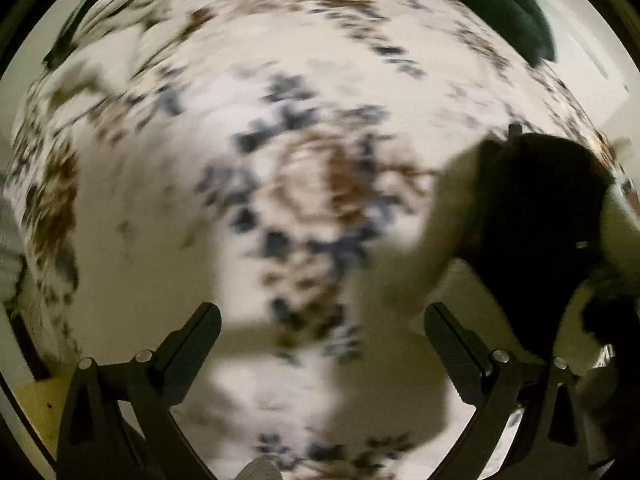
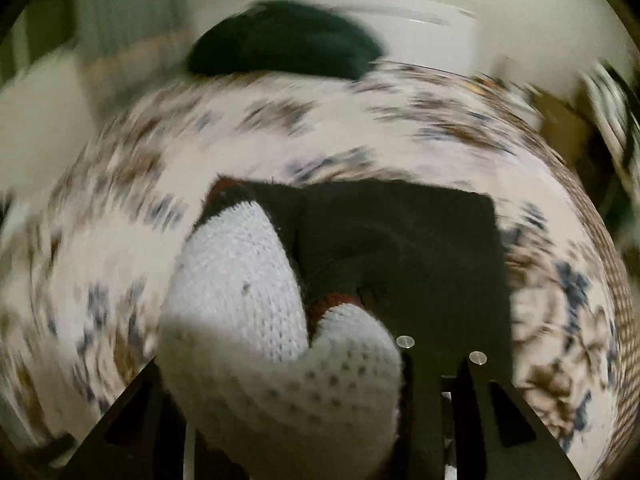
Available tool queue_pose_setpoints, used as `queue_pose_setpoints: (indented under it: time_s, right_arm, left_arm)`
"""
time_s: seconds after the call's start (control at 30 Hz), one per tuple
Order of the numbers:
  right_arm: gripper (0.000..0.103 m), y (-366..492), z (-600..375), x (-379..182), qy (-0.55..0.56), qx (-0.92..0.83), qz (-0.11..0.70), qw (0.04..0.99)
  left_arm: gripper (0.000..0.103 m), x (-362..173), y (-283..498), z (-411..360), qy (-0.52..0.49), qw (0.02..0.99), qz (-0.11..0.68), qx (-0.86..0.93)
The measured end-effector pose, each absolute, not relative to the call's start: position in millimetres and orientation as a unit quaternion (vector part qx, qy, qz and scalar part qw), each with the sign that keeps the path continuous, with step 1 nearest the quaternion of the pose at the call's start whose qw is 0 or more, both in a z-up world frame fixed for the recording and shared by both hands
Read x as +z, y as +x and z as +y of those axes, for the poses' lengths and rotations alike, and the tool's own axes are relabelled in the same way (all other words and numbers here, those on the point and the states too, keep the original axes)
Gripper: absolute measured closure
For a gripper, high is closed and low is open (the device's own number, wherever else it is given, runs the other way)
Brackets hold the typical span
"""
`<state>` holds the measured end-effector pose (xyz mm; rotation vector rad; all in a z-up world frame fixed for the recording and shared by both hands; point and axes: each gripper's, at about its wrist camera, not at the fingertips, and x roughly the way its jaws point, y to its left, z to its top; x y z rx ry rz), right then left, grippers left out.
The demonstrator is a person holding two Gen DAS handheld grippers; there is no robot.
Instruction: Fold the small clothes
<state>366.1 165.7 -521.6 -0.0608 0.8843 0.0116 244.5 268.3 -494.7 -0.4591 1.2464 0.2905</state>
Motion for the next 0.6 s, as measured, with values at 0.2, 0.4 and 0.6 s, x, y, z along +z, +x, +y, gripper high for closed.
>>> queue_pose_setpoints:
  time_s: [0.2, 0.4, 0.6]
  right_arm:
    - [0.037, 354.5, 228.7, -573.0, -0.15, 0.05, 0.462, 0.872]
    - [0.012, 365.1, 148.2, -525.2, 0.083, 0.212, 0.559, 0.797]
    - [0.002, 362.7, 14.6, -497.7, 0.192, 0.137, 0.573, 0.785]
  left_arm:
    - [0.0, -510.5, 215.8, 285.1, -0.262, 0.753, 0.585, 0.147]
    - [0.0, -484.4, 205.1, 254.7, -0.331, 0.749, 0.565, 0.104]
    - [0.0, -456.2, 248.9, 187.8, -0.373, 0.76, 0.532, 0.033]
